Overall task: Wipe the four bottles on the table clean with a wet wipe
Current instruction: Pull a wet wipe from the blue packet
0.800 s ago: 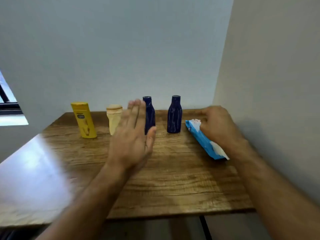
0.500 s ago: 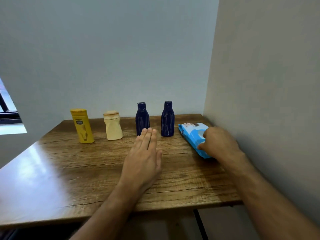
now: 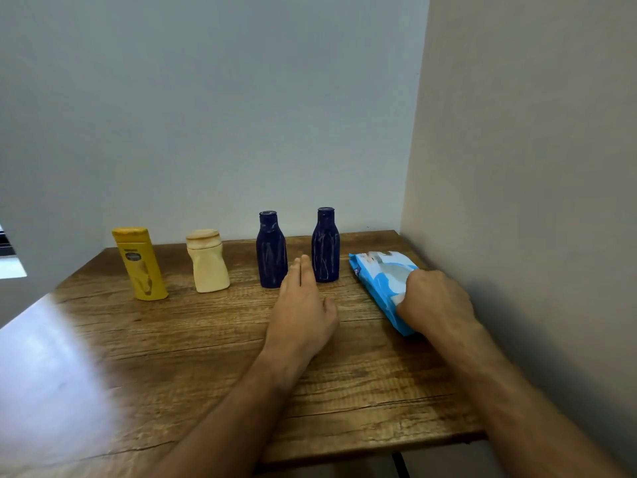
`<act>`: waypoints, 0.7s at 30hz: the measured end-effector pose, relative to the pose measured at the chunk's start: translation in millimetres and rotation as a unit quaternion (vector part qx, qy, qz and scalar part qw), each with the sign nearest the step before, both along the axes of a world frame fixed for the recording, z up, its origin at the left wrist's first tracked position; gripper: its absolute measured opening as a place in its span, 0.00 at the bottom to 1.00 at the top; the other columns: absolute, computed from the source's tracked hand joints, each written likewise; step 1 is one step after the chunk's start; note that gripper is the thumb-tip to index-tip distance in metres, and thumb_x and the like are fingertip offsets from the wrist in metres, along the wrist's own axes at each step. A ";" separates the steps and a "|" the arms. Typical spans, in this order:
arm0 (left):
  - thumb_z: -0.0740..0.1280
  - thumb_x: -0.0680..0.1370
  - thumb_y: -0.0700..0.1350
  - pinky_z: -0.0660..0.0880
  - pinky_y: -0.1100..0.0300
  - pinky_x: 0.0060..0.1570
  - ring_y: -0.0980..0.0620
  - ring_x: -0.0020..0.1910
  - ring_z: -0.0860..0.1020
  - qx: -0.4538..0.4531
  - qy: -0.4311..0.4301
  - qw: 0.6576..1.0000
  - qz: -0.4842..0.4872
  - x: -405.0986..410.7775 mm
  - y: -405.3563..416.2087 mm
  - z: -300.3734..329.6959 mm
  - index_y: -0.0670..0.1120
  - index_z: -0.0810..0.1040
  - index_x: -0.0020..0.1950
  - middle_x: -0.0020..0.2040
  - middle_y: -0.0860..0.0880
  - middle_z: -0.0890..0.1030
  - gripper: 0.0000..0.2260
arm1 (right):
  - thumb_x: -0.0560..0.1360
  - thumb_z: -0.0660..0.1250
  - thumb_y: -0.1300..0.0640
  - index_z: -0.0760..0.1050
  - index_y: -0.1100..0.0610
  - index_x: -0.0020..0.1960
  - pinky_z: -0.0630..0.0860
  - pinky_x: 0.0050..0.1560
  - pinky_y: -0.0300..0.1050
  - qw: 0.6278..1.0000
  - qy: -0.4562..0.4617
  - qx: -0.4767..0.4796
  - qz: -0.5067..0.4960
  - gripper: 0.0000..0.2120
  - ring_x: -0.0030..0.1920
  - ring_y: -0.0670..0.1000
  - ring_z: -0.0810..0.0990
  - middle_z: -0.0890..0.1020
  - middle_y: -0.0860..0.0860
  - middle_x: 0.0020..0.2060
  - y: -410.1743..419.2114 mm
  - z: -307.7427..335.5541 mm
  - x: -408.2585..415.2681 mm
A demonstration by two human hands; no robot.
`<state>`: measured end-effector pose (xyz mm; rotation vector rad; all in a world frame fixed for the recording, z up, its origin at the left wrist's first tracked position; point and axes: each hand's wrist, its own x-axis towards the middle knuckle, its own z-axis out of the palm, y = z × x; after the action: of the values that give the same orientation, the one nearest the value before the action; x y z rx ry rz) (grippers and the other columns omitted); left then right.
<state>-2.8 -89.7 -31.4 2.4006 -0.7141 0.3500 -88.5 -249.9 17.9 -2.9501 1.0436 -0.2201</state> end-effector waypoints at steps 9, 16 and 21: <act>0.67 0.79 0.51 0.56 0.51 0.79 0.47 0.81 0.54 -0.052 0.105 0.992 0.040 23.3 -21.9 -13.4 0.43 0.44 0.82 0.83 0.45 0.52 0.41 | 0.75 0.69 0.52 0.74 0.57 0.64 0.74 0.46 0.47 0.999 -0.047 -0.017 -0.002 0.20 0.55 0.57 0.79 0.80 0.56 0.57 2.3 3.4 4.6; 0.66 0.79 0.49 0.57 0.51 0.78 0.45 0.81 0.54 -0.122 0.073 0.989 0.031 32.0 -36.6 -10.5 0.42 0.40 0.82 0.82 0.43 0.52 0.43 | 0.76 0.65 0.50 0.82 0.55 0.48 0.77 0.44 0.46 0.944 -0.323 0.051 0.054 0.10 0.42 0.54 0.79 0.84 0.53 0.42 13.5 11.9 54.9; 0.70 0.76 0.51 0.59 0.46 0.77 0.45 0.79 0.57 -0.196 0.104 0.975 0.017 50.3 -48.0 -7.8 0.47 0.41 0.82 0.81 0.45 0.56 0.46 | 0.79 0.66 0.50 0.81 0.56 0.51 0.65 0.45 0.37 0.910 -0.381 0.158 0.029 0.11 0.41 0.48 0.71 0.84 0.52 0.46 9.4 8.7 96.9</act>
<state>47.5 -137.7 -39.2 2.0377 -0.4610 0.2241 8.4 -240.4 26.5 -2.2494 0.7678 -0.9925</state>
